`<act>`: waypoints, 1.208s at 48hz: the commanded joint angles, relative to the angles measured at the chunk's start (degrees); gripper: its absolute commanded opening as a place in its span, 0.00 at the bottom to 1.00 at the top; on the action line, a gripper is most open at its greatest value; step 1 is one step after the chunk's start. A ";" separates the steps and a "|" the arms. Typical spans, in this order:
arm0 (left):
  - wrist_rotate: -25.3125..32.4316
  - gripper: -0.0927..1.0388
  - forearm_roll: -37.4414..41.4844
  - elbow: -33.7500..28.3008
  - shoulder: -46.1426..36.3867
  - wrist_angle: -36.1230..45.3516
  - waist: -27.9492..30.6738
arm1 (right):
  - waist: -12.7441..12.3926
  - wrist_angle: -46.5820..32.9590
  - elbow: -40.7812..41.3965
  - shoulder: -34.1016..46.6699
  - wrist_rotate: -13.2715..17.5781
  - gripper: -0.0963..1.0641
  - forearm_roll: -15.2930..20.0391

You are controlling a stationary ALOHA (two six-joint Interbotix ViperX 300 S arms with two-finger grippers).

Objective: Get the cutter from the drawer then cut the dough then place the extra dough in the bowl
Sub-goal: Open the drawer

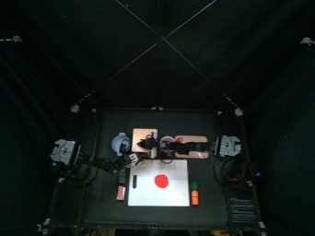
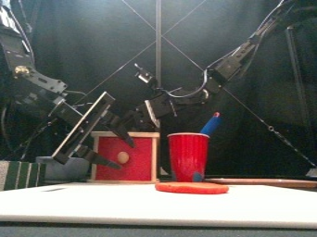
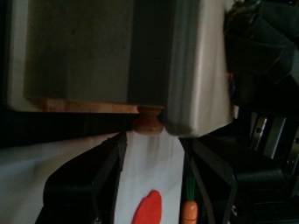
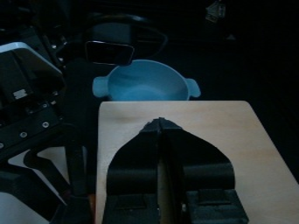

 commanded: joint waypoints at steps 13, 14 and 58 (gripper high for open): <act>4.22 0.84 -1.58 -1.93 1.14 -0.79 0.35 | 0.09 0.62 0.09 -0.44 0.18 0.14 0.18; 4.39 0.83 -1.49 -1.93 1.14 -0.79 0.44 | 0.09 0.62 0.09 -0.44 0.18 0.14 0.09; 4.48 0.60 -5.54 -2.02 0.44 1.76 -7.47 | -0.35 1.49 -0.44 -0.44 -0.09 0.14 0.70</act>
